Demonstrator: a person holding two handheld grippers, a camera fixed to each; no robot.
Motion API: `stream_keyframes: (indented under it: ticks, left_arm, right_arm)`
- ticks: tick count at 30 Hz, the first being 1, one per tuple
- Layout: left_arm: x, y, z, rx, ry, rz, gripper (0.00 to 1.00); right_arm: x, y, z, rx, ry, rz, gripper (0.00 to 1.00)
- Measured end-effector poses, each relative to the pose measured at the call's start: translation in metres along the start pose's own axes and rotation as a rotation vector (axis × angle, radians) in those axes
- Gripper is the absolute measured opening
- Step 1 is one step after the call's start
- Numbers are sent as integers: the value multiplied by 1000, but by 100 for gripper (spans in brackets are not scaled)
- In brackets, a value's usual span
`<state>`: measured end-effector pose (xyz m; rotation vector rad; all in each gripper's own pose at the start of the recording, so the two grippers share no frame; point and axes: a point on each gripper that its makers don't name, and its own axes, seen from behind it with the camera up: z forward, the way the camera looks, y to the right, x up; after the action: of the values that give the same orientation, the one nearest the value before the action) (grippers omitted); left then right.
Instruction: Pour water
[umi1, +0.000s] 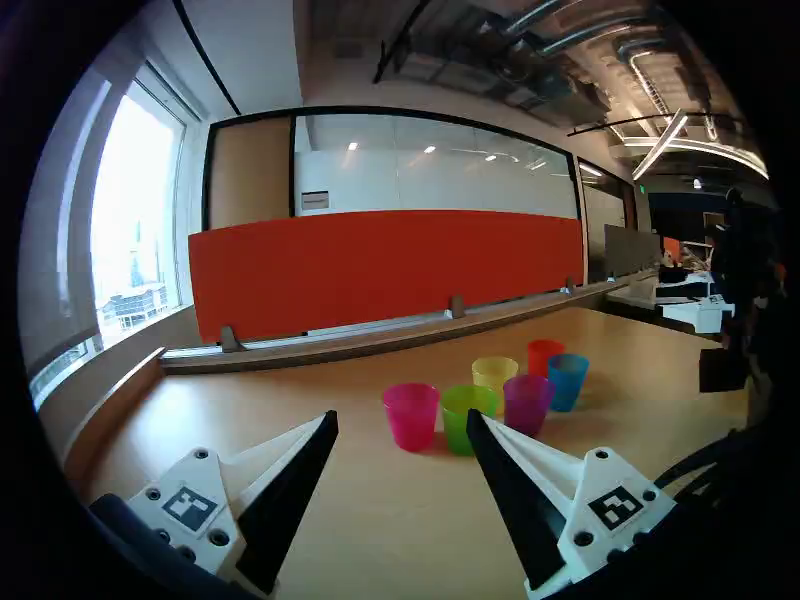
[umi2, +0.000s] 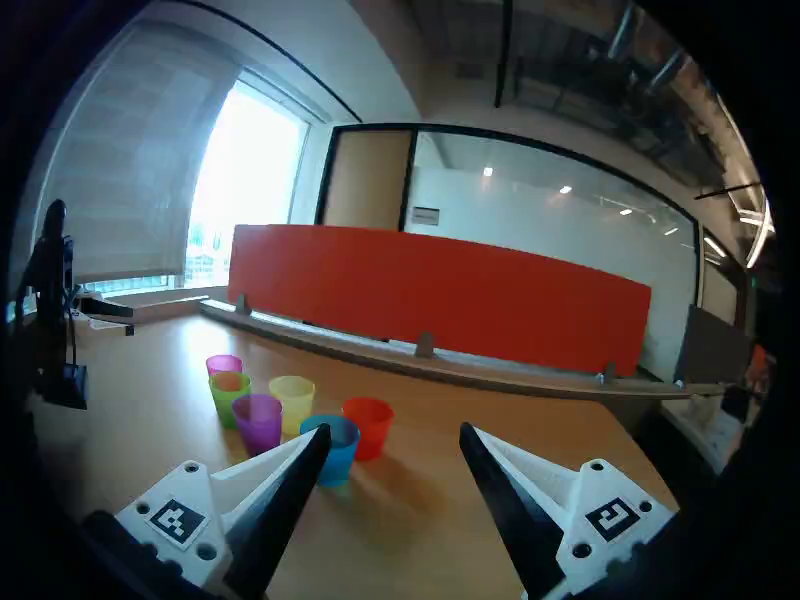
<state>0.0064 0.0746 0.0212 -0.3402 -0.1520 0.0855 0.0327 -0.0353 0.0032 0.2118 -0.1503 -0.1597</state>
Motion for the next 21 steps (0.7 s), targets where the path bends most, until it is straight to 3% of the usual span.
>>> stream_keyframes:
  ticks: [12,21]
  left_arm:
    - [-14,17,6,-75,-65,4,95]
    - [-18,25,11,-103,-83,10,96]
  right_arm:
    - [-11,-13,-2,85,-54,-6,100]
    - [-19,-14,-3,111,-90,-26,100]
